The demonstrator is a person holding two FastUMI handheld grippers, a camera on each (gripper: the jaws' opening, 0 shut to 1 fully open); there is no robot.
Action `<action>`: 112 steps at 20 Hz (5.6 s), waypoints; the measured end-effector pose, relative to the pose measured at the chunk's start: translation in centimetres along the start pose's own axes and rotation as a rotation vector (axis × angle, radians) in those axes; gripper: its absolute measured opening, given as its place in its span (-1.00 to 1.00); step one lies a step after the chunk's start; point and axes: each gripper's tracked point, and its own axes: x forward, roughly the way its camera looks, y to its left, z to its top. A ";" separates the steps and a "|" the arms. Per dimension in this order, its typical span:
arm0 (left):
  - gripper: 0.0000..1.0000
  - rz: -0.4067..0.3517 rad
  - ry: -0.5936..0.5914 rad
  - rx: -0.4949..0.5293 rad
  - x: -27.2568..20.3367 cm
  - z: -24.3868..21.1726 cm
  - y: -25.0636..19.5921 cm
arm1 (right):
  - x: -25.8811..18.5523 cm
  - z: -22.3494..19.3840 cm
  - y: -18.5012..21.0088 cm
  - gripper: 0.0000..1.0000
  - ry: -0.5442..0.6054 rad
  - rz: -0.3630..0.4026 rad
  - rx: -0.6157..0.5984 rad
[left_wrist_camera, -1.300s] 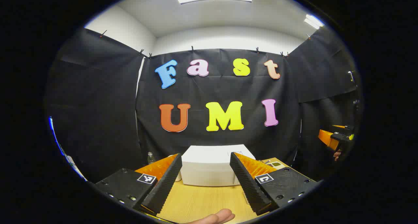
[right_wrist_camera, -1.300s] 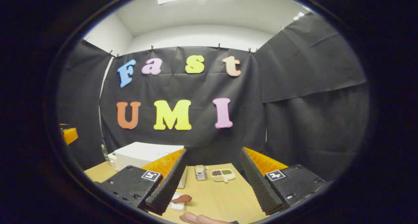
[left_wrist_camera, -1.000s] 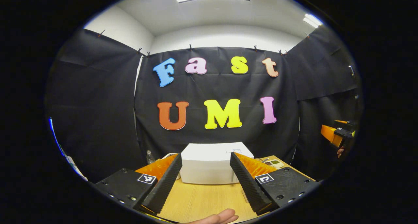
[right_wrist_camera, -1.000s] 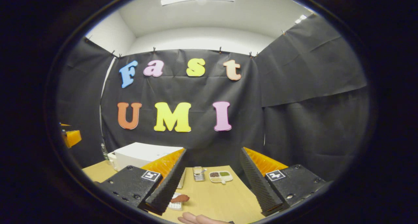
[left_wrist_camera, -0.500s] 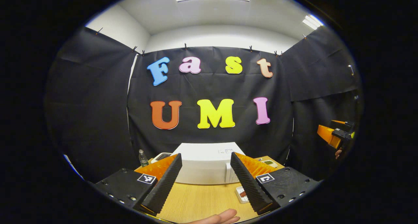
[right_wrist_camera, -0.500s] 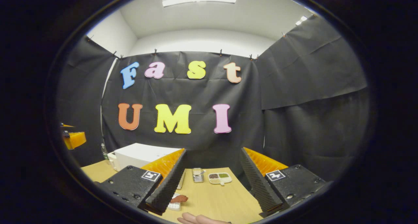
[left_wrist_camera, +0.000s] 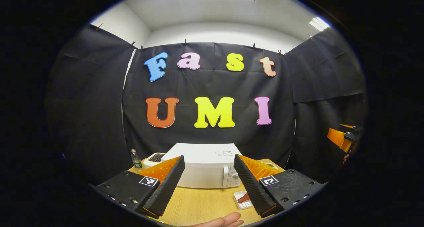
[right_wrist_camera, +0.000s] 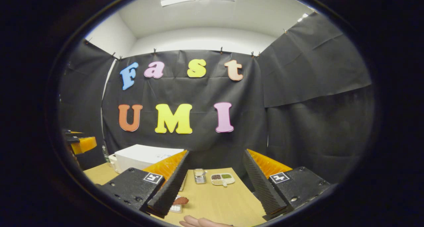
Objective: Open the microwave oven with the left hand, put the food in, and close the microwave oven.
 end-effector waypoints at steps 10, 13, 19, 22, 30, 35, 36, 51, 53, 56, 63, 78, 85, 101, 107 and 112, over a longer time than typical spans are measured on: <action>0.89 -0.055 0.057 -0.044 13.2 -8.0 -2.6 | -1.0 0.5 -1.7 0.86 -0.032 0.022 0.027; 0.88 -0.045 0.100 -0.061 16.7 -12.9 -2.6 | -0.8 -0.2 -2.4 1.00 -0.040 0.027 0.029; 0.84 -0.066 0.126 -0.048 20.7 -19.8 -4.2 | 0.7 -2.4 -4.7 0.86 -0.022 -0.003 -0.003; 0.84 -0.097 0.159 -0.064 22.1 -22.2 -5.8 | 0.3 -3.1 -4.3 0.86 -0.015 0.016 -0.004; 0.83 -0.083 0.236 -0.088 25.4 -27.6 -7.2 | -1.7 -3.2 -3.5 1.00 -0.038 0.066 -0.039; 0.72 -0.016 0.149 0.097 26.2 -28.4 -6.5 | -2.6 -3.0 -2.7 1.00 -0.061 0.089 -0.048; 0.67 -0.008 0.135 0.121 26.1 -28.3 -6.4 | -2.7 -3.2 -2.6 1.00 -0.056 0.094 -0.047; -0.89 -0.056 0.235 -0.081 25.2 -29.6 -7.5 | -2.2 -4.8 -4.8 1.00 -0.020 0.066 -0.044; -0.88 -0.053 0.222 -0.076 24.5 -29.2 -7.2 | -2.5 -4.7 -5.3 1.00 -0.031 0.052 -0.047; -0.89 -0.116 0.214 -0.043 21.9 -29.2 -7.1 | -3.0 -5.2 -5.7 1.00 -0.023 0.051 -0.046; -0.90 -0.188 0.222 -0.045 15.2 -29.1 -4.5 | -3.8 -5.7 -4.3 0.87 -0.015 0.072 -0.050; 0.07 -0.125 0.239 -0.015 -0.4 -29.3 10.1 | -5.7 -11.2 4.8 0.87 0.129 0.227 -0.044; 0.87 0.034 0.174 0.044 -7.3 -26.5 17.8 | -5.3 -12.5 7.8 1.00 0.163 0.257 -0.071; 0.87 0.117 0.063 -0.071 -11.0 -15.3 15.8 | 3.3 -18.5 8.6 1.00 0.351 0.299 -0.100; 0.87 0.087 0.059 0.012 -7.0 -11.5 12.2 | 8.4 -25.2 8.7 0.86 0.617 0.381 -0.031; 0.87 0.049 0.027 -0.020 -3.0 -8.5 8.8 | 11.9 -29.3 8.0 0.66 0.797 0.404 0.101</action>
